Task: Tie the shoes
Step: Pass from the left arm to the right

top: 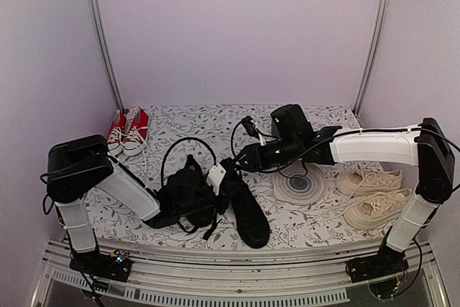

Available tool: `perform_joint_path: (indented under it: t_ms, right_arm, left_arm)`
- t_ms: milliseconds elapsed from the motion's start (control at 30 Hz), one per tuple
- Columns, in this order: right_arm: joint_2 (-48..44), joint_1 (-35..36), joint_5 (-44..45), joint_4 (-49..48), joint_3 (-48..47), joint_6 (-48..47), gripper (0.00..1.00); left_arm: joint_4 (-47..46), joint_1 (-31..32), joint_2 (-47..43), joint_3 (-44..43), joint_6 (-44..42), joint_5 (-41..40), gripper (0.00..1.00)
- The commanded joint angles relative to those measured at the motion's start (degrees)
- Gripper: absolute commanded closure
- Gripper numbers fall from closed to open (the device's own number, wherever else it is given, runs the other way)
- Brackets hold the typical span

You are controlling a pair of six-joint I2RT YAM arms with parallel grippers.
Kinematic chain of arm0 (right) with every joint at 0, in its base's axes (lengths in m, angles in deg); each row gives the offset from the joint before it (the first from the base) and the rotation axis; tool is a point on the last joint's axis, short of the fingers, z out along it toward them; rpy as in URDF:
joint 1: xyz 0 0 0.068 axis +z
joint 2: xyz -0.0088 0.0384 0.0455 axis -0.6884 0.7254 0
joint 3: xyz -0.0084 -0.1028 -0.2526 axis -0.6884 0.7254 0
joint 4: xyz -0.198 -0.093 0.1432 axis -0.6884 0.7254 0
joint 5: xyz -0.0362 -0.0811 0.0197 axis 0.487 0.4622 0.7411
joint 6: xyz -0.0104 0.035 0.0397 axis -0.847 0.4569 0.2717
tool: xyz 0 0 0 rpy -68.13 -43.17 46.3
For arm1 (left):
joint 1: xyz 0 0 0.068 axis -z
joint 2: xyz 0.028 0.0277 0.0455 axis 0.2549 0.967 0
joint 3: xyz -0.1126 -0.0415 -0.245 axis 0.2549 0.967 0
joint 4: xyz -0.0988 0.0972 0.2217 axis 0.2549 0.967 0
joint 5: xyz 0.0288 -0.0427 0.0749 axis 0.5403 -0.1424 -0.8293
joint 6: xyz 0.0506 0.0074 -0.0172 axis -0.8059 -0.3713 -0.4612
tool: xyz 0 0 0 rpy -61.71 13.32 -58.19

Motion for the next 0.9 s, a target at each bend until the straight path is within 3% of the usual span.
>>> perform_joint_path:
  t_ms: [0,600,733,833,867]
  right_arm:
    - [1.1,0.2,-3.3,-5.7,0.8,2.8,0.55]
    - [3.7,0.9,-2.7,-7.9,5.4,4.7,0.57]
    - [2.0,0.8,-0.8,-10.3,7.8,5.3,0.90]
    - [0.0,0.7,1.1,-11.9,9.3,5.3,0.99]
    - [-0.4,0.6,1.5,-12.2,9.7,5.2,0.99]
  left_arm:
    - [-1.5,-1.2,0.9,-0.6,0.6,-0.1,1.00]
    - [-0.7,-1.4,1.4,-1.5,0.8,0.5,1.00]
    - [-0.3,-1.4,1.4,-1.8,0.5,1.3,1.00]
    - [0.2,-1.4,0.4,-1.5,0.1,2.9,0.97]
    - [0.5,-1.3,-0.3,-1.4,-0.2,3.7,0.85]
